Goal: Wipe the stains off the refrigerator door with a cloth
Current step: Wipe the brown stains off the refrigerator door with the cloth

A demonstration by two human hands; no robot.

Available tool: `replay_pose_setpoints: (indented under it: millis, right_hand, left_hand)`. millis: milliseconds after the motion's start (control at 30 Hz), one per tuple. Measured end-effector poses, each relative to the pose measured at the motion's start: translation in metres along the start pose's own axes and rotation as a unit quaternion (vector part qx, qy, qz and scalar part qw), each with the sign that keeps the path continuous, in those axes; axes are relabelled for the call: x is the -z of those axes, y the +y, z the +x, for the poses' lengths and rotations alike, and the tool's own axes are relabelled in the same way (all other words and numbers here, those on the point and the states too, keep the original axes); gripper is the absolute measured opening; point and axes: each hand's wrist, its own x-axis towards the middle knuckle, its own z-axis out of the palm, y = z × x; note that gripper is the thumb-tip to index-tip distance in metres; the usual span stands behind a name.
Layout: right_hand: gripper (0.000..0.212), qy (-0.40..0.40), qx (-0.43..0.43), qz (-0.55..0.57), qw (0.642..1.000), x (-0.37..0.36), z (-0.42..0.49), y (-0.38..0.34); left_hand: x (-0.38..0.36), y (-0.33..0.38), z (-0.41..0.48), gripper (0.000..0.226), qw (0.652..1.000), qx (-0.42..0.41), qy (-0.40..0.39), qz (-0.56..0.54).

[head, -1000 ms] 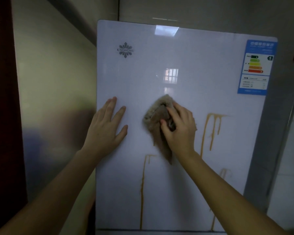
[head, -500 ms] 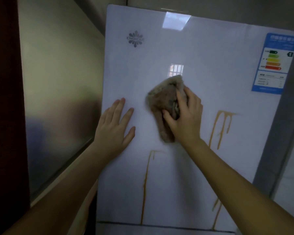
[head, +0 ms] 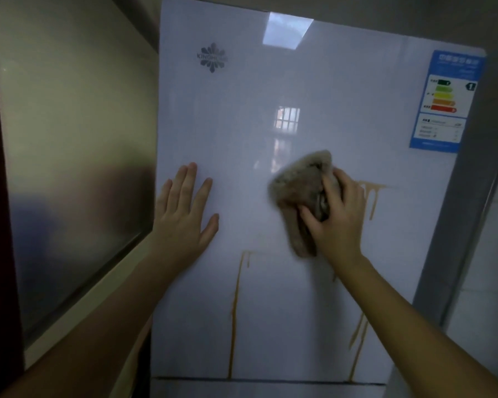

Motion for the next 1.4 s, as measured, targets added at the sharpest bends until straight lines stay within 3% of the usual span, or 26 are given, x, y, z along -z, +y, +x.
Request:
replay_pose_setpoints:
  millis: [100, 333, 467, 600, 767, 900, 1067, 1267, 1400]
  right_hand:
    - [0.072, 0.003, -0.012, 0.016, 1.0, -0.015, 0.014, -0.022]
    - [0.063, -0.069, 0.108, 0.017, 0.992, -0.015, -0.029, -0.019]
    - [0.065, -0.023, 0.042, -0.001, 0.999, 0.003, -0.022, 0.012]
    - [0.066, 0.002, -0.035, 0.016, 0.999, -0.007, 0.004, -0.005]
    - [0.067, -0.056, 0.075, 0.034, 0.995, -0.03, -0.005, -0.045]
    - [0.062, -0.116, 0.152, 0.024, 0.981, -0.026, -0.053, -0.035]
    - [0.061, -0.095, 0.085, 0.011, 0.992, -0.004, -0.057, -0.002]
    - [0.069, 0.002, -0.047, 0.052, 0.998, -0.023, 0.017, -0.032]
    - [0.067, -0.042, 0.036, 0.051, 0.997, -0.035, 0.005, -0.054]
  left_hand:
    - [-0.002, -0.001, 0.0, 0.068, 1.0, 0.001, 0.004, -0.001]
    - [-0.001, -0.002, 0.0, 0.07, 1.0, -0.001, -0.004, 0.003]
    - [-0.003, -0.002, 0.0, 0.07, 1.0, 0.001, -0.005, 0.0]
    - [-0.007, 0.0, -0.001, 0.071, 1.0, 0.009, 0.006, 0.006]
    - [-0.006, -0.001, -0.001, 0.072, 1.0, 0.005, 0.002, 0.001]
    - [-0.005, -0.003, 0.0, 0.072, 1.0, -0.003, 0.002, 0.0]
    - [-0.006, -0.003, 0.0, 0.07, 1.0, 0.0, 0.007, 0.007]
    - [-0.008, -0.005, -0.001, 0.07, 1.0, -0.007, 0.009, 0.009]
    - [-0.007, -0.005, -0.001, 0.069, 1.0, -0.014, 0.015, 0.016]
